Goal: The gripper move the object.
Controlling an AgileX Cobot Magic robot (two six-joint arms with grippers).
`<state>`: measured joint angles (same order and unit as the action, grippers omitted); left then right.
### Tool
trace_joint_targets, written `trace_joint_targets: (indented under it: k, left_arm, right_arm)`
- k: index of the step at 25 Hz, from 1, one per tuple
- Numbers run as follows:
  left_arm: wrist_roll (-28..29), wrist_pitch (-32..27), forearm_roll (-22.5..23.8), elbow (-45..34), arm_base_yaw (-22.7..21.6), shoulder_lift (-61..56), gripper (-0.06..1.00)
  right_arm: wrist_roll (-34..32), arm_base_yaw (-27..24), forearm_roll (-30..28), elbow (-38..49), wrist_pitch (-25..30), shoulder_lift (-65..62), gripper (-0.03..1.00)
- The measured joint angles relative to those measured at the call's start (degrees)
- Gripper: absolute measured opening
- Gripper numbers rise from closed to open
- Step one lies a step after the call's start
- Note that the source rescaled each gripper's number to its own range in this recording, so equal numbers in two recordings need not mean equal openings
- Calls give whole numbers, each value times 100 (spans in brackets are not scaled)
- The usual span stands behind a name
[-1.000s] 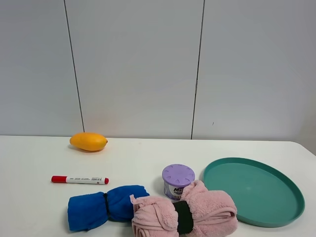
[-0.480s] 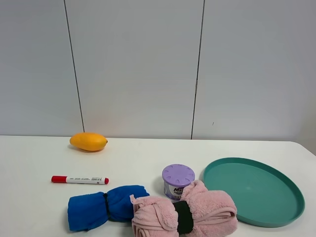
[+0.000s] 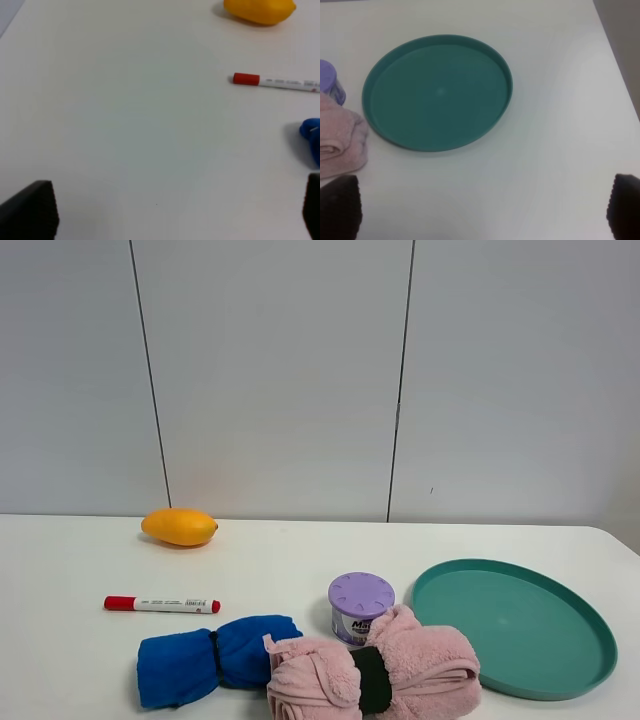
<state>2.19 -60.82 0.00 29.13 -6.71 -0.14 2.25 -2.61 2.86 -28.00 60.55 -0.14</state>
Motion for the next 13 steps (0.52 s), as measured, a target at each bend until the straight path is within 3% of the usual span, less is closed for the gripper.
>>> trace_joint_targets:
  k: [4,13]
  left_arm:
    - [0,0,0,0,-417,0,100]
    - [0,5,0,0,-457,0,100]
  right_arm:
    - [0,0,0,0,0,0,100]
    - [0,0,0,0,0,0,100]
